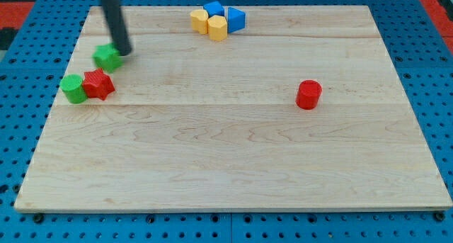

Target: Move red circle towards center left

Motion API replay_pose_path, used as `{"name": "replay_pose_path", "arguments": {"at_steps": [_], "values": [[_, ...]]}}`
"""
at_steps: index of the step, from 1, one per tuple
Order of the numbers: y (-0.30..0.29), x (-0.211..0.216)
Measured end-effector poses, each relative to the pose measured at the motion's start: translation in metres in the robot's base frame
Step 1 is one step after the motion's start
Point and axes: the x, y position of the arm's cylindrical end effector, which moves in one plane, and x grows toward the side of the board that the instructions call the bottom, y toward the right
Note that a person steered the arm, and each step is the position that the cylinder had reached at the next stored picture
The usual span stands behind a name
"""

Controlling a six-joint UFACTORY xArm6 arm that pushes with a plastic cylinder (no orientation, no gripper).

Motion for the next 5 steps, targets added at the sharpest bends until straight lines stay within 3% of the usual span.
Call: {"name": "replay_pose_path", "arguments": {"at_steps": [1, 4, 5], "values": [[0.036, 0.003], [0.355, 0.036], [0.397, 0.077]]}}
